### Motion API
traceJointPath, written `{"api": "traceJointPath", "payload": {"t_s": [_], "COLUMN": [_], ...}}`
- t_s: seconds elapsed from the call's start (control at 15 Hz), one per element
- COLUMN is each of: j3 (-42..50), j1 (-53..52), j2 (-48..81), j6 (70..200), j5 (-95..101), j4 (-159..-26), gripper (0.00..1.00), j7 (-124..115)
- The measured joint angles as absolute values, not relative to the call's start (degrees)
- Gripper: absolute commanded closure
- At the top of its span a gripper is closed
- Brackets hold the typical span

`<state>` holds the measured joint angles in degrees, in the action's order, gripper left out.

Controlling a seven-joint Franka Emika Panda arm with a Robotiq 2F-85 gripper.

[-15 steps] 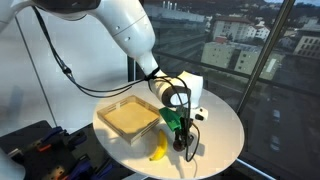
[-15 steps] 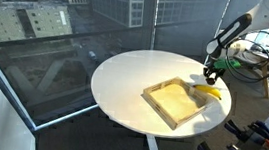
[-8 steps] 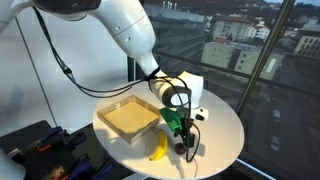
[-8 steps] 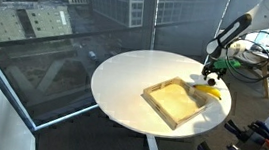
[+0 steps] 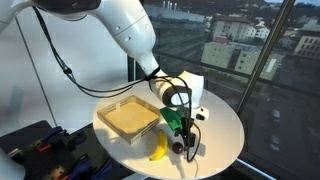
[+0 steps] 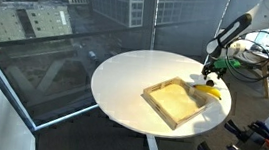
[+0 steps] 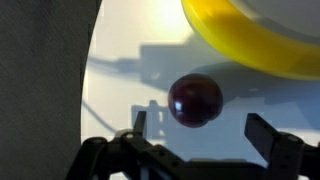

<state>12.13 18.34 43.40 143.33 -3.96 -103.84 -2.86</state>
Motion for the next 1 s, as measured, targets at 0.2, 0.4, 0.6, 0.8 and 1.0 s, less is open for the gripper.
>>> {"api": "traceJointPath", "payload": {"t_s": [0.2, 0.4, 0.6, 0.8, 1.0], "j3": [12.2, 12.2, 12.3, 12.4, 12.6], "j1": [18.3, 18.3, 18.3, 18.3, 18.3], "j2": [43.3, 43.0, 42.1, 40.9, 39.7], "j6": [143.3, 143.1, 142.3, 141.1, 139.9], "j5": [-4.0, -4.0, -4.0, -4.0, -4.0], "j4": [-103.4, -103.0, -102.9, -102.9, -102.9], "gripper": [0.00, 0.00, 0.00, 0.00, 0.00], "j7": [-2.9, -2.9, -2.9, -2.9, -2.9]}}
